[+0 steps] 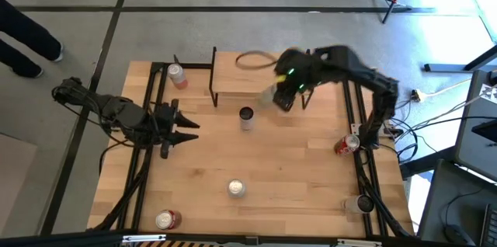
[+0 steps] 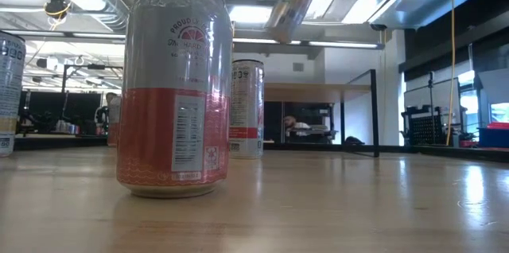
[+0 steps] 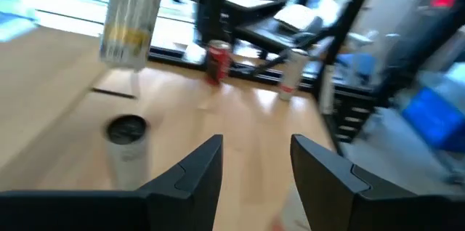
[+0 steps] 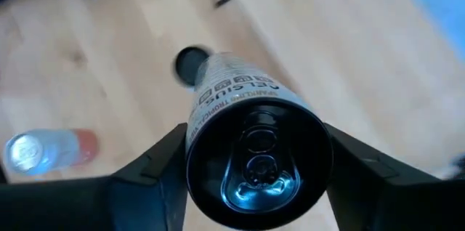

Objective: Place canned beverage on shelf
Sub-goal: Put the right white and yellow soda can on the shelf

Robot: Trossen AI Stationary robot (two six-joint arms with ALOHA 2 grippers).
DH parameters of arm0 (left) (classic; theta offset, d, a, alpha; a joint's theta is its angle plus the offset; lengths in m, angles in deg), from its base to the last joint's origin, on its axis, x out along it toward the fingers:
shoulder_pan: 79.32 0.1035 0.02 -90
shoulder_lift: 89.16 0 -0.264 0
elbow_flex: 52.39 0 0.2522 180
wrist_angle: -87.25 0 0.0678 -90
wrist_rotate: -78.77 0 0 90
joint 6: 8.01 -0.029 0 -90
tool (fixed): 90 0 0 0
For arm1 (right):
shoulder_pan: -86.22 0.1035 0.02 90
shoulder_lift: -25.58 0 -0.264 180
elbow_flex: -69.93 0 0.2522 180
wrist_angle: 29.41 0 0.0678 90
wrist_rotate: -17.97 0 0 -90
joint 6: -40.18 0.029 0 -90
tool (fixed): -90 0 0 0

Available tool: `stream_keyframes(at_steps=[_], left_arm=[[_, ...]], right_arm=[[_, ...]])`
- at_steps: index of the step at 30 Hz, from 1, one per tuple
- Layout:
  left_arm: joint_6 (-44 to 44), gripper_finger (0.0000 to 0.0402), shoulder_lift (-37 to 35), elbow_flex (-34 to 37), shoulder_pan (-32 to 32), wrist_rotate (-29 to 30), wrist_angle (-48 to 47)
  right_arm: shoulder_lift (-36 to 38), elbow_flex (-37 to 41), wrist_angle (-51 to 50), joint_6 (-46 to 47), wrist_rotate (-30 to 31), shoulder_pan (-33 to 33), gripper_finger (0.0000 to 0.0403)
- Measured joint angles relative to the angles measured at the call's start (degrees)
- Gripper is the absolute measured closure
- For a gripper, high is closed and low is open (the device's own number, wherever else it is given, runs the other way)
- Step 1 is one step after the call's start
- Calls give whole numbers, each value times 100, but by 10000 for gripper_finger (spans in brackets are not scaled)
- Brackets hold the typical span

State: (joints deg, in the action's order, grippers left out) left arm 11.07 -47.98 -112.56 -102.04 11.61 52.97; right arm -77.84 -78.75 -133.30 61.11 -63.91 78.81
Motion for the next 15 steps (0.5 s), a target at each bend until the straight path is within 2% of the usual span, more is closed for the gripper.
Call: stream_keyframes(at_steps=[3,7,11,15], left_arm=[[-194,245,118,0,211,394,264],[-698,245,525,0,701,441,1036],[-854,243,1125,-282,1404,136,1590],[-679,217,1891,-1137,2235,-418,1213]], right_arm=[[267,-2,-1,-425,92,-237,178],[475,-2,-2,-1126,48,-458,178],[599,-2,2,-1758,6,-653,178],[673,-4,7,-2196,52,-820,178]])
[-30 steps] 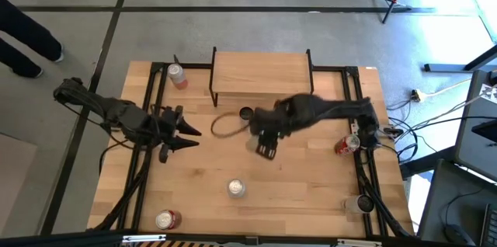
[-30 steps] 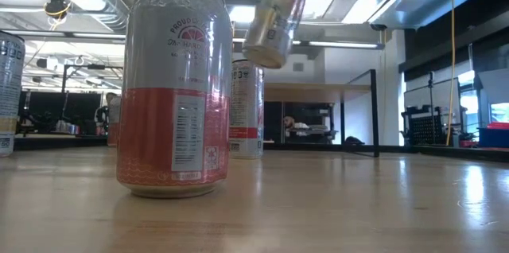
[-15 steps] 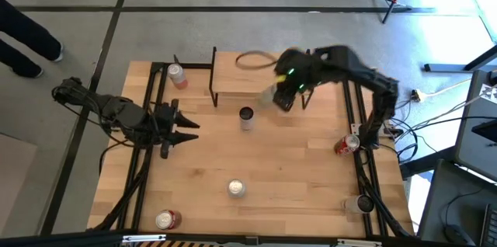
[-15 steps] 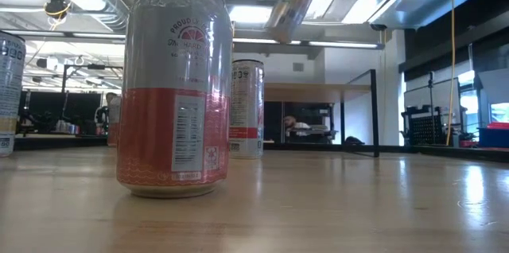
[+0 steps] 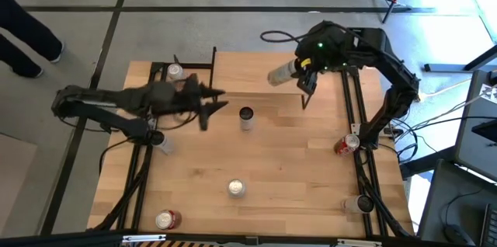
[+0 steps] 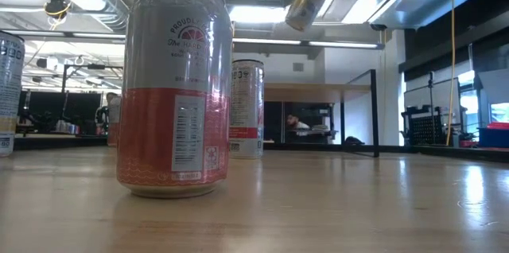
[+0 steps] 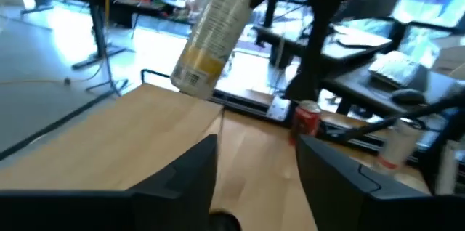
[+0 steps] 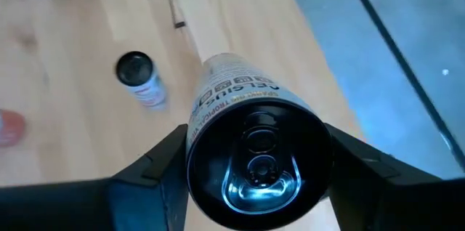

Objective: Place canned beverage on shelf
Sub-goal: Put the right white and yellow soda can on the shelf

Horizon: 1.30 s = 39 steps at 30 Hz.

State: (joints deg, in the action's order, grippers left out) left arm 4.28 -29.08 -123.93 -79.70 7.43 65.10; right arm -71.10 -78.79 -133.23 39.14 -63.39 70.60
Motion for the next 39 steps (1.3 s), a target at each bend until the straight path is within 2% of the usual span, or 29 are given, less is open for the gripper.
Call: stream_keyframes(at_steps=[6,11,15,22,31,39], left_arm=[[-236,185,1263,-1408,854,-583,-466],[-677,191,2268,-2249,1413,-1463,-507],[-1076,202,2887,-2650,1733,-1720,-487],[-1596,226,3529,-2986,1919,-2050,-442],[-1892,249,3815,-3014,1924,-2118,-250],[-1904,254,3872,-3007,1928,-2253,65]], right_arm=[[11,0,-2,-394,-90,-210,178],[11,0,3,-526,-173,-349,178],[11,0,4,-526,-204,-402,178],[11,0,4,-512,-411,-398,178],[9,9,154,-478,-484,-393,178],[11,7,571,-498,-649,-399,178]])
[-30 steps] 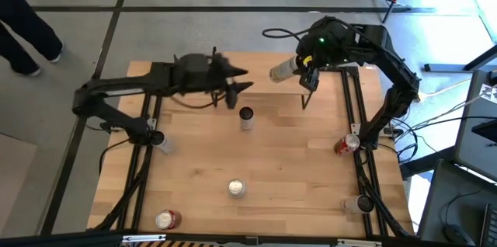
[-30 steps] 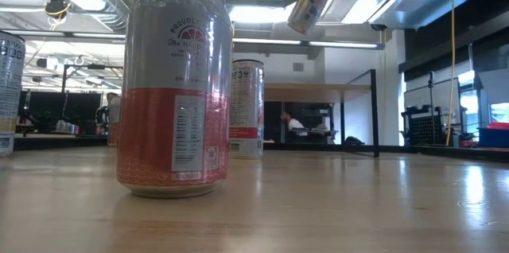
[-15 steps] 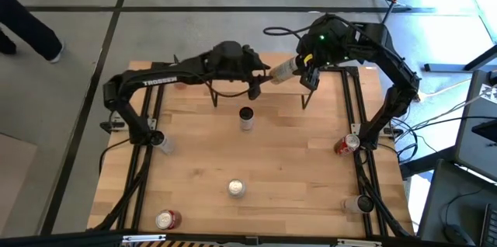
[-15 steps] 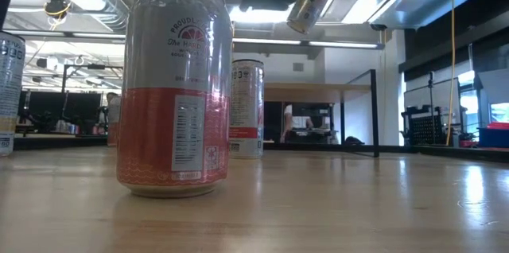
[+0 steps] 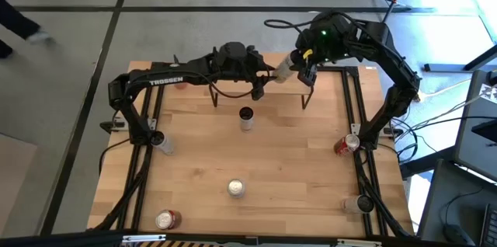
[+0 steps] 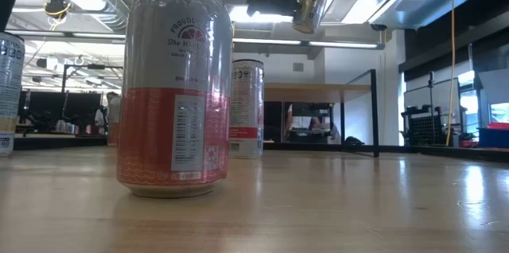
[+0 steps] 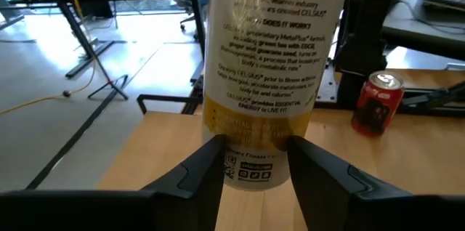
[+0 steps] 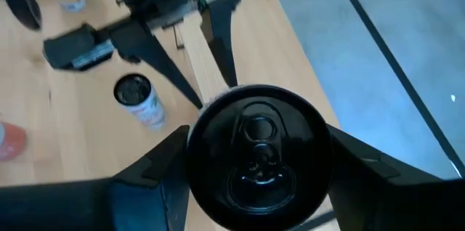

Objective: Place canned beverage on shelf
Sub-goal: Put the right white and yellow soda can on the shelf

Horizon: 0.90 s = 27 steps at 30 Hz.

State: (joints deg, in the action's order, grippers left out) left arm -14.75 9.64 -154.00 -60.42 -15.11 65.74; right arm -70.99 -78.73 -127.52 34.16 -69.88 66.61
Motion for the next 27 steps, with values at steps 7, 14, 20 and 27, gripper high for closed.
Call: stream_keyframes(at_steps=[7,14,20,27], left_arm=[[2,254,4,2,-1,-164,72],[20,254,-28,4,6,-176,-11],[39,254,-677,-4,-18,253,-504],[94,254,-1422,-4,-38,601,-1299]], right_arm=[[-45,-2,383,-22,-72,8,178],[-207,-8,379,-21,353,-13,178],[-223,-2,36,413,670,-427,178],[-227,413,-74,714,905,-1147,178]])
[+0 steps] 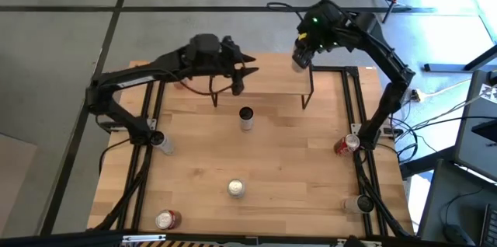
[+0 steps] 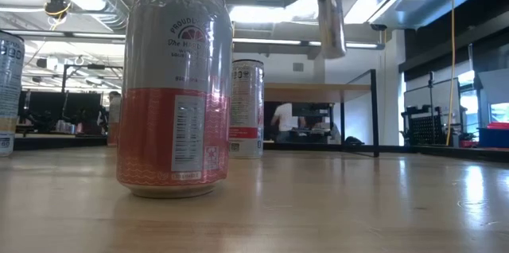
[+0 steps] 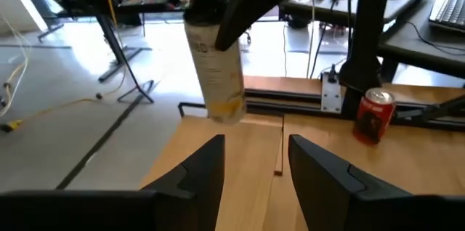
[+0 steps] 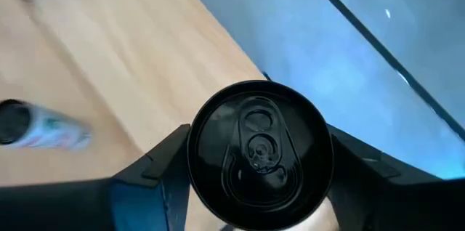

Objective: Place canned beverage on shelf
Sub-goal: Put the right white and yellow soda can on the shelf

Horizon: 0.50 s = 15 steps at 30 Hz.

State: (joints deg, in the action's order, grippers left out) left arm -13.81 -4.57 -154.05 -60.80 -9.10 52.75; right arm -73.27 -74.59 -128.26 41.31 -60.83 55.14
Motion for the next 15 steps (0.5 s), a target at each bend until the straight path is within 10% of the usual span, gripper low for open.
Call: stream_keyframes(at_steps=[15], left_arm=[[419,254,-301,2,9,164,-235]], right_arm=[[104,1364,1114,339,-171,-546,178]])
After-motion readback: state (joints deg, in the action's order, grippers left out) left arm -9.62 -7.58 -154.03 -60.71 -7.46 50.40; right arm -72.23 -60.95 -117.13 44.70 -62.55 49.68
